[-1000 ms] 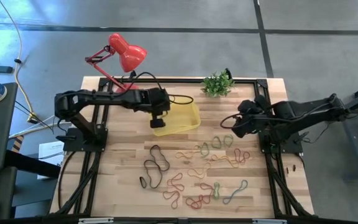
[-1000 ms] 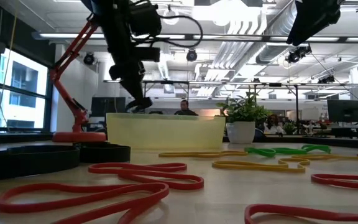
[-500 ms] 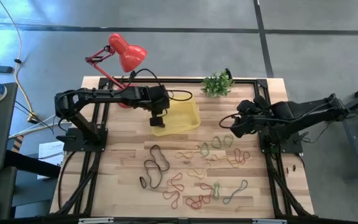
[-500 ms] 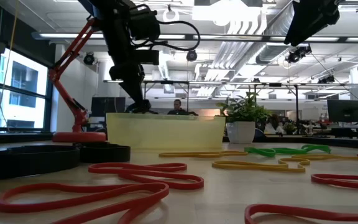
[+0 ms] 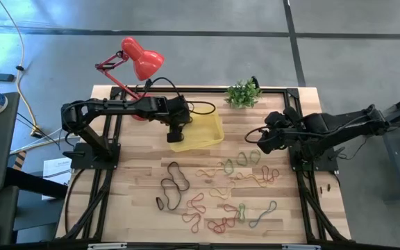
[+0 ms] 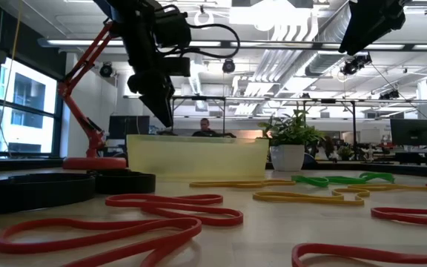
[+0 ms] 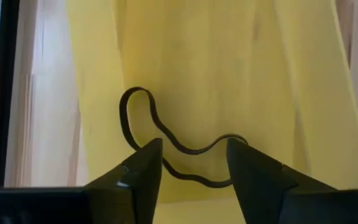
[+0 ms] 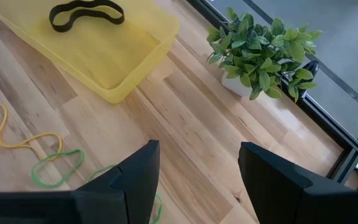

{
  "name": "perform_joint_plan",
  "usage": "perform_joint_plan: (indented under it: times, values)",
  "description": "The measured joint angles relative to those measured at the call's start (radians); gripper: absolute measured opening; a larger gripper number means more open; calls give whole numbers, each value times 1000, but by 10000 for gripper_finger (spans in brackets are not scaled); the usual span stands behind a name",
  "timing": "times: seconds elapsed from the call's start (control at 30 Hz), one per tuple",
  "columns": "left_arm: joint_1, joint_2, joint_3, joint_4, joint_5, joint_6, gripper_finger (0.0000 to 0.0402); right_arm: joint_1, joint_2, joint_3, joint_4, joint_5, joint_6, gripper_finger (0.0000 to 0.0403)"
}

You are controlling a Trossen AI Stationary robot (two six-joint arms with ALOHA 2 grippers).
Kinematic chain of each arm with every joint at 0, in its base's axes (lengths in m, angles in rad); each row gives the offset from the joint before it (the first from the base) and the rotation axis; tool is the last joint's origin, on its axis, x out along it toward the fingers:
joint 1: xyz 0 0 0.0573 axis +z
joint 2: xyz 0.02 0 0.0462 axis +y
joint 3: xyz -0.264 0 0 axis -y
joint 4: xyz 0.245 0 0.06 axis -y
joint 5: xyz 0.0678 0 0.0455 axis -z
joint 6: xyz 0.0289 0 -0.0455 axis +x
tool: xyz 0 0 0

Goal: Pick and place rubber bands into bin
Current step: Put the green rubber band into the yellow bin

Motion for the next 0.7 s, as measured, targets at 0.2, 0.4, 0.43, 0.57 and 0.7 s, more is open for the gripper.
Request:
perform_joint_plan:
  times: [0.2,0.4,0.43,0.57,0.7]
  values:
    - [-1,-20,7,1,10,-1,188,0,0,0,0,-9,-3,208]
    - [-36,-99,84,-30,33,9,188,0,-28,-205,150,-213,-58,208]
    - [-49,-117,97,-30,32,11,188,0,-35,-260,197,-243,-50,208]
    - [-105,-184,137,-35,-3,8,189,-11,-62,-455,398,-265,27,208]
    - [-165,-246,151,-33,-21,-7,189,-50,-67,-586,558,-306,32,208]
